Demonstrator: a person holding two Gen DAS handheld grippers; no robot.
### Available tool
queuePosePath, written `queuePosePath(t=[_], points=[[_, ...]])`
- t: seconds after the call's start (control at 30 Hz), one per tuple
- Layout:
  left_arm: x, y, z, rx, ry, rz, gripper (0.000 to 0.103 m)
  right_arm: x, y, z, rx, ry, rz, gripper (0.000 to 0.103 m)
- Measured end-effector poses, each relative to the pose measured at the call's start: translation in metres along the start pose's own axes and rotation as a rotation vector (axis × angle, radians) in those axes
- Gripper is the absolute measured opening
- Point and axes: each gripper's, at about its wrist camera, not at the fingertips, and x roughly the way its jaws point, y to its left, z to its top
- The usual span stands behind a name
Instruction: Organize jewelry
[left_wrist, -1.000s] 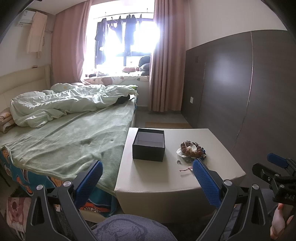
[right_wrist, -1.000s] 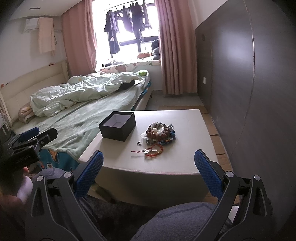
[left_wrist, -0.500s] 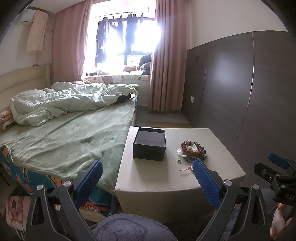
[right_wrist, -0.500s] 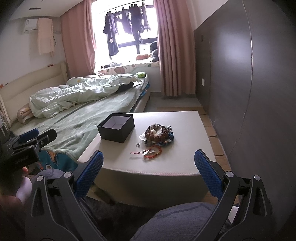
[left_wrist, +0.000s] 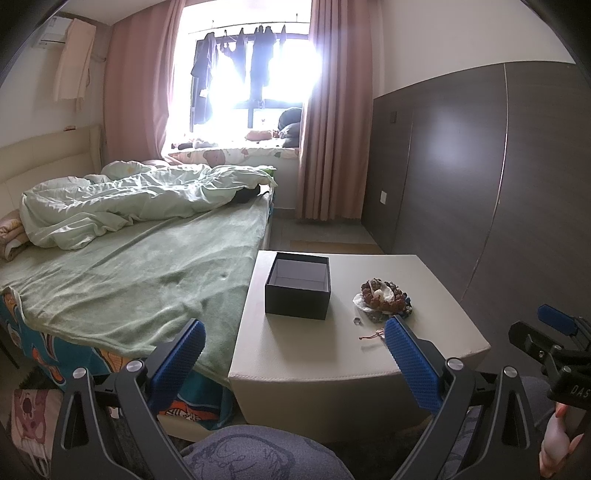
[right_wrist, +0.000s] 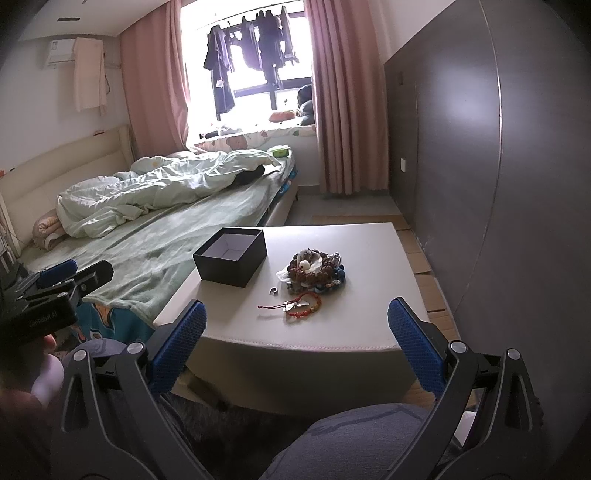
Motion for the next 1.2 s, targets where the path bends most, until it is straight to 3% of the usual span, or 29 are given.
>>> queuePosePath(t=[0.77, 1.2], points=[[0.005, -0.003, 0.001, -0.006, 0.007, -0.002, 0.094, 0.002, 0.002, 0.0, -0.003, 0.004, -0.003, 0.098], [0.027, -0.005, 0.005, -0.029, 0.098, -0.038, 0.094, 0.029, 0.003, 0.008, -0.009, 0.088, -0.051, 0.098]])
